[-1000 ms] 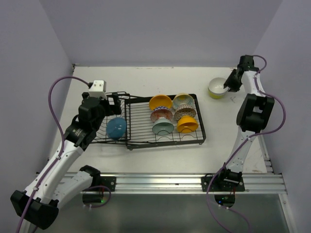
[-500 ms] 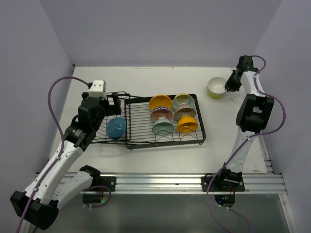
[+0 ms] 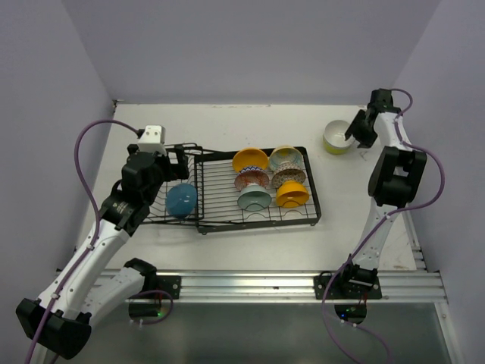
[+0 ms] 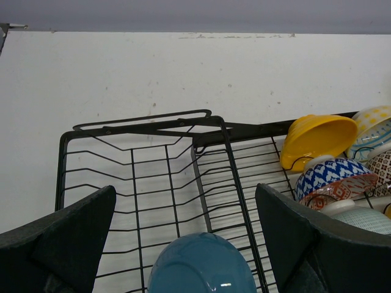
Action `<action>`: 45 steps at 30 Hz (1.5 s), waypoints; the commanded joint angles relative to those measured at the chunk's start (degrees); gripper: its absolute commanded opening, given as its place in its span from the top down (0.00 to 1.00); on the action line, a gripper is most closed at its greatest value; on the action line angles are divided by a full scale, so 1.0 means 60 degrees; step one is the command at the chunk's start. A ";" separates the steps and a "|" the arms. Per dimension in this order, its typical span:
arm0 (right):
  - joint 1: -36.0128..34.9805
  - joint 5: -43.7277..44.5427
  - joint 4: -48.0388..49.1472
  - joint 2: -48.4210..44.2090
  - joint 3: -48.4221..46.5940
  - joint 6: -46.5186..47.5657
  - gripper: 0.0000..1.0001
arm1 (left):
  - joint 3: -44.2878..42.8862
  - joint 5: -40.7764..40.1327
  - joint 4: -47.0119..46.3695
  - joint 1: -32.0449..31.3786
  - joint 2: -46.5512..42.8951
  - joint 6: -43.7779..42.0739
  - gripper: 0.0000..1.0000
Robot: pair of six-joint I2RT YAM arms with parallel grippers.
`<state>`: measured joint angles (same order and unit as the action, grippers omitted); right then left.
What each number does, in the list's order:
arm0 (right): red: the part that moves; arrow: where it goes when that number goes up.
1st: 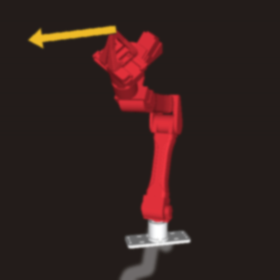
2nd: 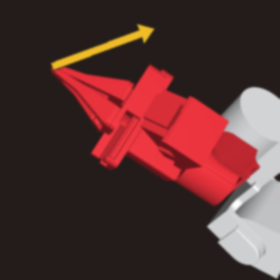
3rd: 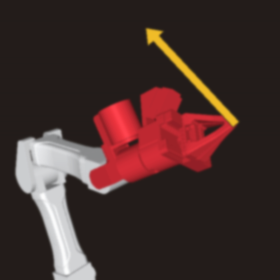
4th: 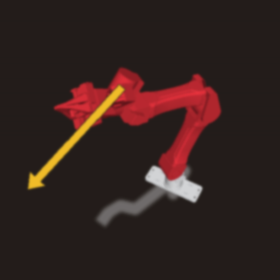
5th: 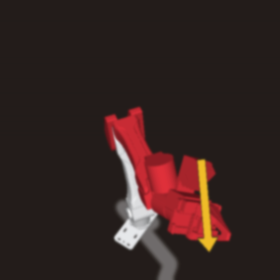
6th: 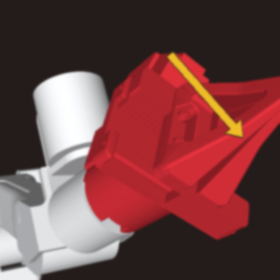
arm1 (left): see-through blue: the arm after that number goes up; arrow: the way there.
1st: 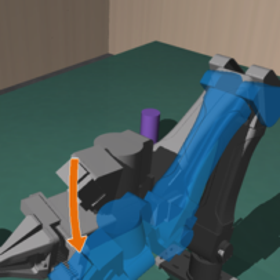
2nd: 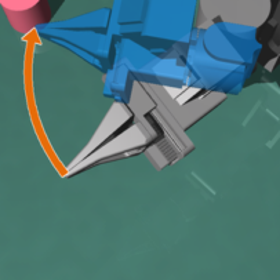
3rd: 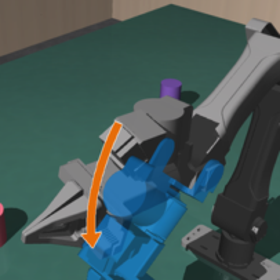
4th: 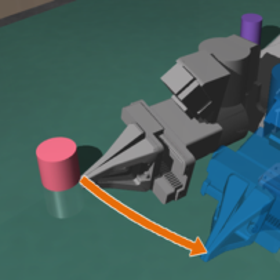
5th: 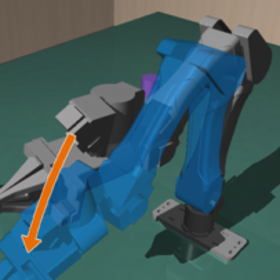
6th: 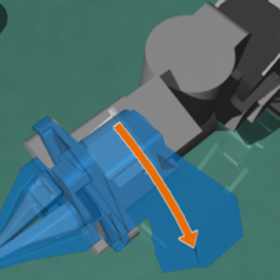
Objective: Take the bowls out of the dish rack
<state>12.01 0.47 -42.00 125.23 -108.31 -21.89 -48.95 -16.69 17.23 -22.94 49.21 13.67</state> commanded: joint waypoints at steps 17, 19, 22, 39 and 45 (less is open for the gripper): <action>-0.0126 -0.2347 0.1619 -0.4565 0.3062 -0.0629 0.15 | -0.1023 0.0993 0.0699 -0.0015 0.0732 0.0034 0.00; -0.0229 -0.2509 0.2176 -0.5427 0.4405 -0.0644 0.15 | -0.1580 0.1300 0.1850 -0.0015 0.1069 0.0167 0.00; -0.0434 -0.2992 0.2706 -0.6089 0.6033 -0.0673 0.15 | -0.2417 0.1783 0.3187 -0.0015 0.1889 0.0417 0.00; -0.1108 -0.3183 0.3498 -0.7834 0.8677 -0.0146 0.13 | -0.2066 0.0703 0.4817 -0.1859 0.1597 0.2364 0.00; -0.1152 -0.3272 0.3543 -0.8142 0.8853 -0.0102 0.13 | -0.2125 -0.0455 0.5506 -0.2036 0.1511 0.2643 0.00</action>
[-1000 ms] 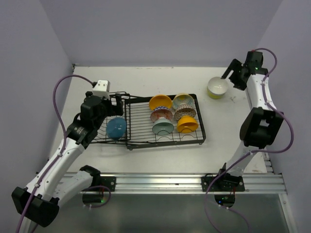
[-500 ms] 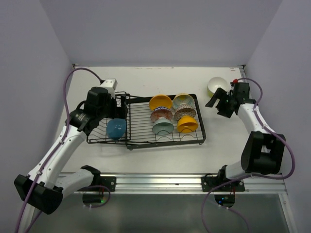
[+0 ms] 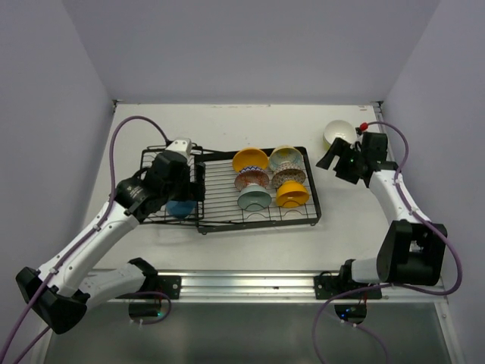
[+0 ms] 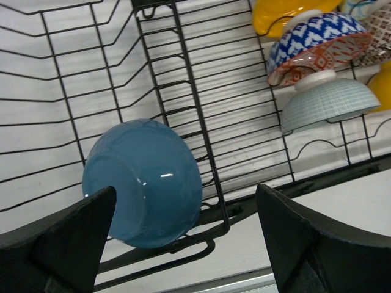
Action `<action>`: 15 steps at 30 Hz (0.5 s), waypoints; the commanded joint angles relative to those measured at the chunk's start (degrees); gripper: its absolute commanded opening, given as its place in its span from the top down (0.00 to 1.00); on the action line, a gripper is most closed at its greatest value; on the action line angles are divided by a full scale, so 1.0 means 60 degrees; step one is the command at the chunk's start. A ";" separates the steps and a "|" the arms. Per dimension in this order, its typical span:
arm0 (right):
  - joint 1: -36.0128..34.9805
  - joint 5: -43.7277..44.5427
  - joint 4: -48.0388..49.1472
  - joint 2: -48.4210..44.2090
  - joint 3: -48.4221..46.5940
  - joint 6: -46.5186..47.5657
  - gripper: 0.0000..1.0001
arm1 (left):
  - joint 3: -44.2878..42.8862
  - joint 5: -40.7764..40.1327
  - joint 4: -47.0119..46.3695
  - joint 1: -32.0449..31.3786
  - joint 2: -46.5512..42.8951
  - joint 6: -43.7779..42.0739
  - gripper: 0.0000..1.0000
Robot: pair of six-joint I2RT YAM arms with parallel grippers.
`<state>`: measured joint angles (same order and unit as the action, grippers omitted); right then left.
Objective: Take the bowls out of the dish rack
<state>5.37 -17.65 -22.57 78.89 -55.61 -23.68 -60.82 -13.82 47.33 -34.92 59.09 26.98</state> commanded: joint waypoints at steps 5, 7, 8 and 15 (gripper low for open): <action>-0.0030 -0.0266 0.0334 -0.0434 0.0099 0.0197 0.13 | 0.0233 -0.1110 0.0520 -0.0055 -0.0312 0.0776 0.00; -0.0045 -0.0266 0.0363 -0.0419 0.0129 0.0197 0.13 | 0.0424 -0.0964 0.0359 -0.0084 -0.0400 0.0907 0.01; -0.0030 -0.0266 0.0392 -0.0419 0.0143 0.0197 0.13 | 0.0482 -0.0919 0.0301 -0.0084 -0.0415 0.0937 0.01; -0.0045 -0.0267 0.0480 -0.0419 0.0216 0.0168 0.12 | 0.0922 -0.0874 -0.0153 -0.0303 -0.0254 0.1142 0.02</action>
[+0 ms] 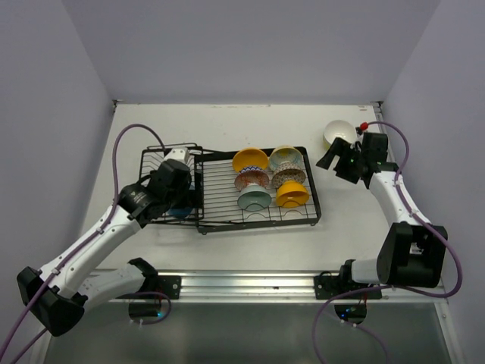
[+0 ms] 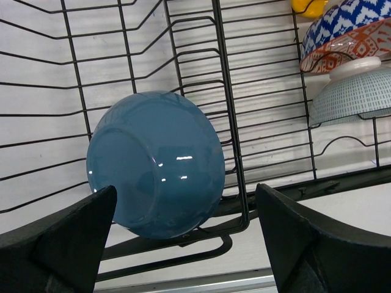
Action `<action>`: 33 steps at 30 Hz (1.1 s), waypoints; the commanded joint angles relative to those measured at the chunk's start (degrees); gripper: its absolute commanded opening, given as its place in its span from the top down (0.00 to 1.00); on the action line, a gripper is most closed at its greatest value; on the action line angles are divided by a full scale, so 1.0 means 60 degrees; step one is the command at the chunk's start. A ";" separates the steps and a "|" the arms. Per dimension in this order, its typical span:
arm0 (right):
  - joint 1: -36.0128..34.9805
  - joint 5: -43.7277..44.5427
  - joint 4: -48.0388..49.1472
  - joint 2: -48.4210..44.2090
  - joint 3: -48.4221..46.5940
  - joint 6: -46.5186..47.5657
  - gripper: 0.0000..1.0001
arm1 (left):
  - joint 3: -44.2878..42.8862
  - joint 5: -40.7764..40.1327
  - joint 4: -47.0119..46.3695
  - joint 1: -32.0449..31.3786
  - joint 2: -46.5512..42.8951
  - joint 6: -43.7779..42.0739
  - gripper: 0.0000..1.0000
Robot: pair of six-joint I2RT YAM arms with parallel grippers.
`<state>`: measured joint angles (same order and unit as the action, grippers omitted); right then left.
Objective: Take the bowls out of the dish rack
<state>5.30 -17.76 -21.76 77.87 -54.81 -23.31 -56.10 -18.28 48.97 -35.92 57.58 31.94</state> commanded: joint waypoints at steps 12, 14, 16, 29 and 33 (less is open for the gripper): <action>-0.0034 -0.0102 0.0375 -0.0233 0.0111 0.0105 0.13 | 0.0414 -0.0673 -0.0633 -0.0443 0.0510 0.0184 0.04; -0.0063 -0.0087 0.0374 -0.0219 0.0111 0.0106 0.13 | 0.0414 -0.0892 -0.0632 -0.0691 0.0686 0.0242 0.05; -0.0078 -0.0058 0.0360 -0.0233 0.0111 0.0120 0.13 | 0.0385 -0.1213 -0.0560 -0.1013 0.0919 0.0344 0.05; -0.0122 -0.0014 0.0374 -0.0175 0.0140 0.0135 0.14 | -0.0304 -0.3514 0.0759 -0.2831 0.2473 0.1282 0.16; -0.0136 -0.0014 0.0374 -0.0160 0.0126 0.0135 0.14 | -0.0348 -0.3735 0.0891 -0.3036 0.2678 0.1414 0.32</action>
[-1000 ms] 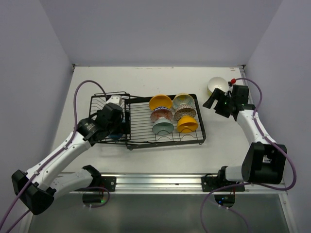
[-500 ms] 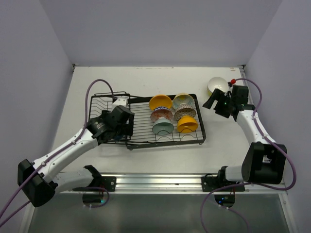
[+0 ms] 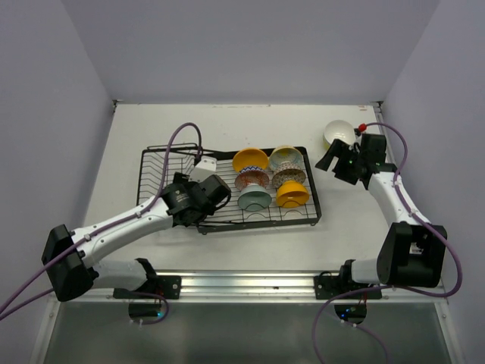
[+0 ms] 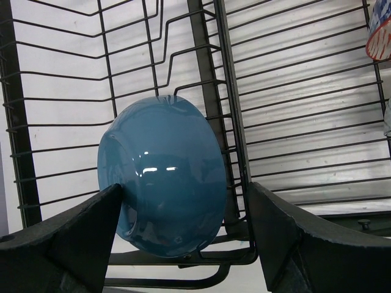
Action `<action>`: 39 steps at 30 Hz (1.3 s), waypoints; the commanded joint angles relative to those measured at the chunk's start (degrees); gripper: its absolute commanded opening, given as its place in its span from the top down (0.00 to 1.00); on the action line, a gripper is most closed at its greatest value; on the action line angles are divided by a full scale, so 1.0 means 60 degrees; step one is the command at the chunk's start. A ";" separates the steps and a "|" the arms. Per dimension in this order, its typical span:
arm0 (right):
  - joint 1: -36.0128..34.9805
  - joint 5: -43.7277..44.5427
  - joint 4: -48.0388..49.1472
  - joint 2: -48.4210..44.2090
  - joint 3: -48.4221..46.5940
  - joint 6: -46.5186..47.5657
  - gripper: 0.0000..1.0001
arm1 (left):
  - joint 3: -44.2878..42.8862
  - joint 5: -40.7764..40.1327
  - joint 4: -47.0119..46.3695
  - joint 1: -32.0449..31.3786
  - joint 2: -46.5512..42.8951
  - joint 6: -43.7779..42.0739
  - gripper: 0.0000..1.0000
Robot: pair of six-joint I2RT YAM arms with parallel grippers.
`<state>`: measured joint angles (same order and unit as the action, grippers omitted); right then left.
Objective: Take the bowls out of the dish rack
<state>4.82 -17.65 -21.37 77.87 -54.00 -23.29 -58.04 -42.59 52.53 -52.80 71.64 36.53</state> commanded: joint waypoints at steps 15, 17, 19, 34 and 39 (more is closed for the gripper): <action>-0.0056 0.0085 0.0236 -0.0146 -0.0053 0.0190 0.16 | 0.0210 -0.0665 0.0678 -0.0239 -0.0073 0.1016 0.57; -0.0071 0.0085 0.0236 -0.0146 -0.0053 0.0176 0.16 | 0.0211 -0.0783 0.0693 -0.0239 -0.0176 0.1030 0.60; -0.0056 0.0085 0.0250 -0.0102 -0.0039 0.0190 0.16 | 0.0240 -0.0812 0.0649 -0.0239 -0.0337 0.1030 0.62; -0.0100 0.0070 0.0163 -0.0146 -0.0082 0.0234 0.17 | 0.0270 -0.1293 0.0824 -0.0224 -0.0791 0.1235 0.68; -0.0100 0.0070 -0.0027 -0.0335 -0.0170 0.0307 0.16 | -0.0871 -0.2172 0.1045 -0.0224 -0.1172 0.0929 0.68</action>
<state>4.49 -17.50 -21.54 77.84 -54.00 -22.81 -57.60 -50.30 58.04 -54.39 67.35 40.93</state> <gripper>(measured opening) 0.836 0.528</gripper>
